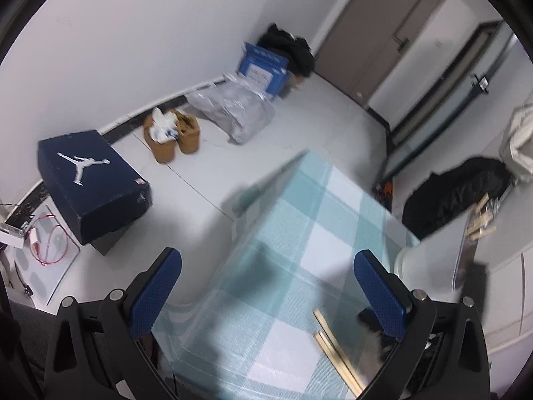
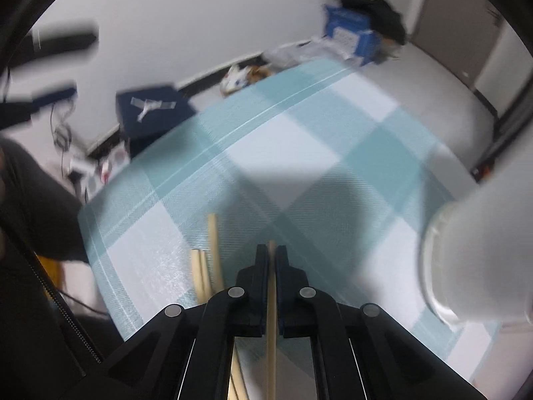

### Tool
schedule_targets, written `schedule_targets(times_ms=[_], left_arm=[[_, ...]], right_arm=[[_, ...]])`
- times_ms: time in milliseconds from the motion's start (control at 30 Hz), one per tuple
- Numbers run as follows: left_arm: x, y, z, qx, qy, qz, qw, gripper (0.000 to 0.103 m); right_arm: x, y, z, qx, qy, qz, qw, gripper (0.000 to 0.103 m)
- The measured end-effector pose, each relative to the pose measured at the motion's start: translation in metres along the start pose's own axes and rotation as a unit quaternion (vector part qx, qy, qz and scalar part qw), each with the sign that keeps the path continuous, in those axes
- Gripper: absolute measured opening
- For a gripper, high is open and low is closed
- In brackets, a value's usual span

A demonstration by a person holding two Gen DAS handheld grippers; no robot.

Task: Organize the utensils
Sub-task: 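Lower the right tool onto the chopsticks and close on one, then lift a chopstick with the right tool while the left tool grasps another chopstick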

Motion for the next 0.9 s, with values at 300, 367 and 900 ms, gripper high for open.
schedule_targets(times_ms=[300, 367, 900], left_arm=[[-0.022, 0.031, -0.037, 0.099, 0.015, -0.019, 0.9948, 0.102], [-0.026, 0.036, -0.045, 0.114, 0.01, -0.024, 0.9931, 0.101], [-0.054, 0.071, -0.076, 0.2, -0.027, -0.07, 0.9769, 0.073]], right_arm=[[-0.05, 0.017, 0.058, -0.091, 0.014, -0.113, 0.989, 0.003], [-0.054, 0.018, 0.065, -0.103, 0.013, -0.123, 0.987, 0.003], [-0.081, 0.036, 0.094, -0.149, 0.008, -0.172, 0.974, 0.003]])
Point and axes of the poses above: each gripper's, at about its wrist camera, not at the fingertips, and z roughly against the way its jaws point, x to its left, y to its underside, the point moved 5 cm from there along -z, roughly the way its jaws point, and after that the axes turned 10 degrees about y, right-handed, at the moved point
